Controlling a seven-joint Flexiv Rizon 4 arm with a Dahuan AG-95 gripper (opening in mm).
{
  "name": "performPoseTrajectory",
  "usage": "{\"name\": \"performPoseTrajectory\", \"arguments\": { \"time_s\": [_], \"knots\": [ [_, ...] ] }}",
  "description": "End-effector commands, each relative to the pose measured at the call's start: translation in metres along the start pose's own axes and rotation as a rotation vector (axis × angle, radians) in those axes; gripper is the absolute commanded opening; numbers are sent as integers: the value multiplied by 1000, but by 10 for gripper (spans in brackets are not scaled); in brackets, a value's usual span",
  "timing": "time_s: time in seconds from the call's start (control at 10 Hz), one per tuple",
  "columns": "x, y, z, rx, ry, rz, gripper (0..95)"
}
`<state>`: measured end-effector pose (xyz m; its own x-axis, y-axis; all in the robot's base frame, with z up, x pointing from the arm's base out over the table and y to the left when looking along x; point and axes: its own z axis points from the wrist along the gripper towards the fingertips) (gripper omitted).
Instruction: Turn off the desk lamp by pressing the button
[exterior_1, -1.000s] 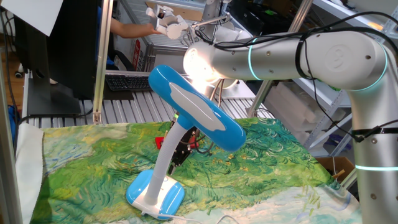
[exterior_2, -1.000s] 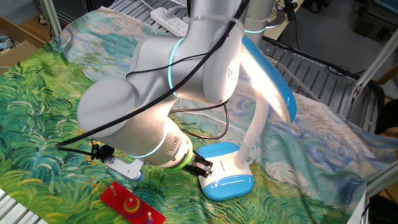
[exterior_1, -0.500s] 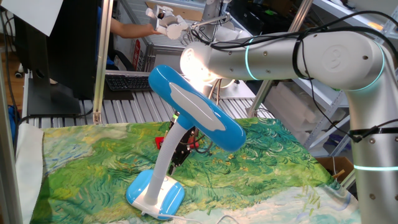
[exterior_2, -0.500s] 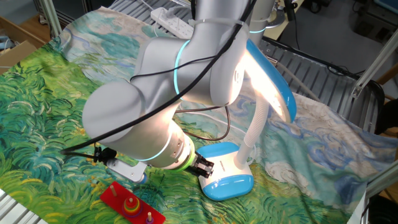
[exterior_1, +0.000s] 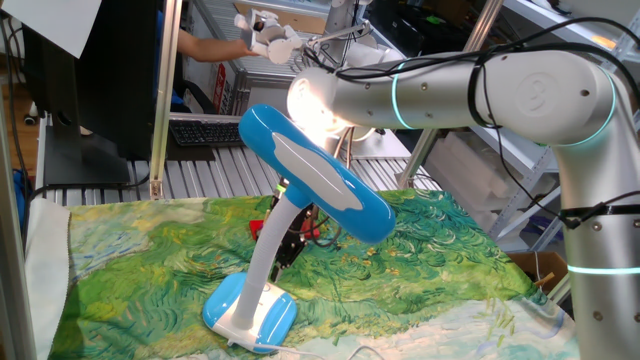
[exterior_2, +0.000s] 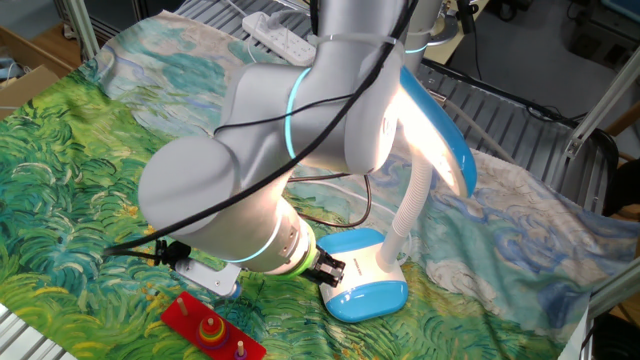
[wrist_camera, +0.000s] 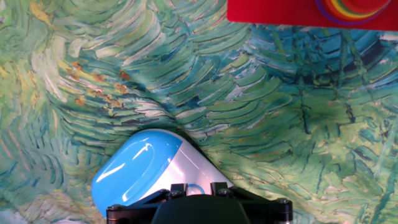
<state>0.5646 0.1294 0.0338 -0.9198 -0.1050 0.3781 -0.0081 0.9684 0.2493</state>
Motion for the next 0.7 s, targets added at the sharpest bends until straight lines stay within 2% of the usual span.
{"name": "performPoseTrajectory", "arguments": {
  "time_s": [0.1,0.7],
  "knots": [
    [1,-1,1,4,-2,-1,190],
    [-3,-1,4,31,-2,-3,190]
  ]
}}
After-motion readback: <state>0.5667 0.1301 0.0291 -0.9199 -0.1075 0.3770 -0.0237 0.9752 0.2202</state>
